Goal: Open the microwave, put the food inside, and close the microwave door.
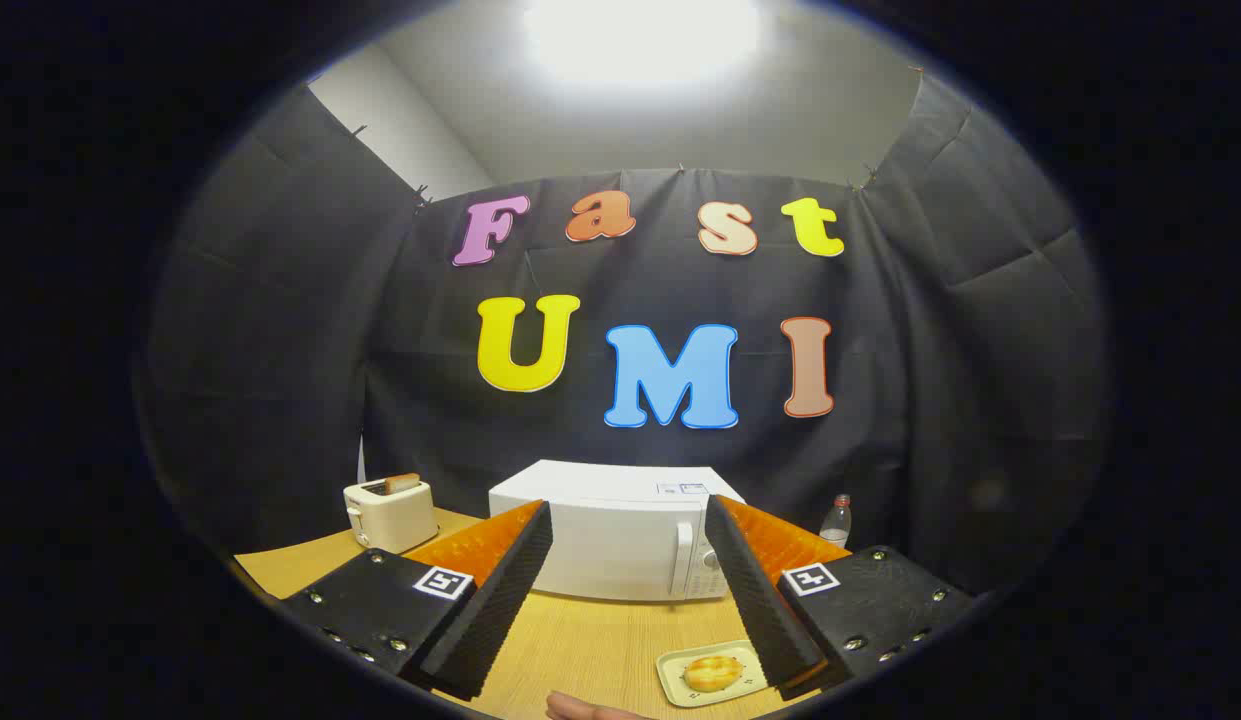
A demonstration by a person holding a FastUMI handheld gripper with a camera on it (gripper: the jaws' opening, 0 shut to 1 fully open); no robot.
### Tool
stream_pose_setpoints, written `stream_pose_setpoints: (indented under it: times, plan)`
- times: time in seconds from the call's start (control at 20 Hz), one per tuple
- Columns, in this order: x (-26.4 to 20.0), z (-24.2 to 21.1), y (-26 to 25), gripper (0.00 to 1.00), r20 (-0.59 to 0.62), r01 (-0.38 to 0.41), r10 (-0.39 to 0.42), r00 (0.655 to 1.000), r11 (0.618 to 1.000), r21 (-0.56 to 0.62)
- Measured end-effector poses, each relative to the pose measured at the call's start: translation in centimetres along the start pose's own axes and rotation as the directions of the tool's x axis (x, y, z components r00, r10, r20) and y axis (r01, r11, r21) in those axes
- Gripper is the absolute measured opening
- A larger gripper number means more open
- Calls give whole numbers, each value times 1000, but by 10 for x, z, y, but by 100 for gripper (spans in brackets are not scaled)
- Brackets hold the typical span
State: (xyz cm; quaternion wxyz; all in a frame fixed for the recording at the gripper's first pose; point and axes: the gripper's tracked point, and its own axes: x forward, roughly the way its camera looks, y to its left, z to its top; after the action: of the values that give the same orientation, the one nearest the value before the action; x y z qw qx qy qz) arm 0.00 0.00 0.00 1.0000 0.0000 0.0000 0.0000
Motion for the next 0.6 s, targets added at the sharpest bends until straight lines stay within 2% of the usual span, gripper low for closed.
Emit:
stream_pose_setpoints:
  times: [0.6]
  plan:
    - [-3,11,-4,97,35,6,-6,999,1000,18]
